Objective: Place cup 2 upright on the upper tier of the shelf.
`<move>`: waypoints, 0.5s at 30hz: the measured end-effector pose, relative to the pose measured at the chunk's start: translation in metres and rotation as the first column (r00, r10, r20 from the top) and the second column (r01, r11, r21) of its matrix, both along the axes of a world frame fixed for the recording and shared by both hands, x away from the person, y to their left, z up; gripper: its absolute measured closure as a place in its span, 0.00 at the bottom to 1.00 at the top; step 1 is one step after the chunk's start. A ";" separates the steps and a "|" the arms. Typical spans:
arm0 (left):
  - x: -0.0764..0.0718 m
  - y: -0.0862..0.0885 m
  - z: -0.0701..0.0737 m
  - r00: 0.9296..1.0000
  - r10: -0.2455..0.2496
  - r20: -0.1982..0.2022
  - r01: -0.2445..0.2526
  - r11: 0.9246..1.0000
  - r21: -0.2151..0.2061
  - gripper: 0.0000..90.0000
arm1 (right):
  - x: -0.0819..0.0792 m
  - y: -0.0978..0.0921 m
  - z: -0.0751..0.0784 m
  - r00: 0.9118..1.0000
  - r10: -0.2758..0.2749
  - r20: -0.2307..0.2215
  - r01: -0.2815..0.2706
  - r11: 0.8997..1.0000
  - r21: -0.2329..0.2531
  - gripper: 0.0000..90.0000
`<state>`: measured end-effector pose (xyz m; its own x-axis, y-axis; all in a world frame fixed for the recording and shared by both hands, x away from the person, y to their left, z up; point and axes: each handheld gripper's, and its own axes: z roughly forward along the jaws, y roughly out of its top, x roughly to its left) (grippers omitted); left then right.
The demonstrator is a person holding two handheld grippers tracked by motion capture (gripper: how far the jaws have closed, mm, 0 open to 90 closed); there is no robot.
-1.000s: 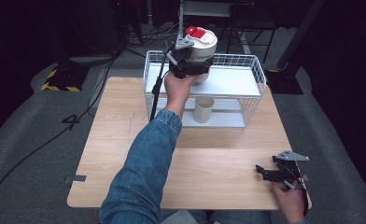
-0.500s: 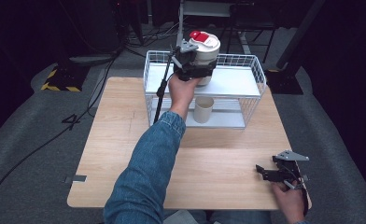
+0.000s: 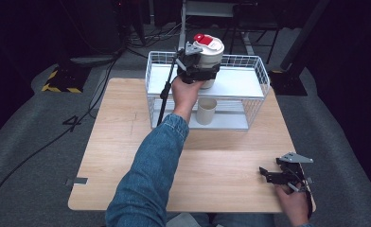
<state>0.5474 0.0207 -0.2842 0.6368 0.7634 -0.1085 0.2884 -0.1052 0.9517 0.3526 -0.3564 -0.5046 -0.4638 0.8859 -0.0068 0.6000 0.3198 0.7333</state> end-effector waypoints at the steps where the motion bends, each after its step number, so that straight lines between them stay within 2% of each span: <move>1: 0.000 0.000 -0.001 1.000 0.003 -0.003 -0.003 1.000 -0.003 0.13 | 0.000 0.000 0.000 1.000 0.000 0.000 0.000 1.000 0.000 0.14; 7: 0.001 -0.002 -0.003 1.000 0.006 -0.017 -0.006 1.000 0.011 0.13 | 0.000 0.000 0.000 1.000 0.000 0.000 0.000 1.000 0.000 0.14; 15: -0.003 -0.003 -0.004 1.000 0.000 0.001 0.000 0.999 0.032 0.13 | 0.000 0.000 0.000 1.000 0.000 0.000 0.000 1.000 0.001 0.14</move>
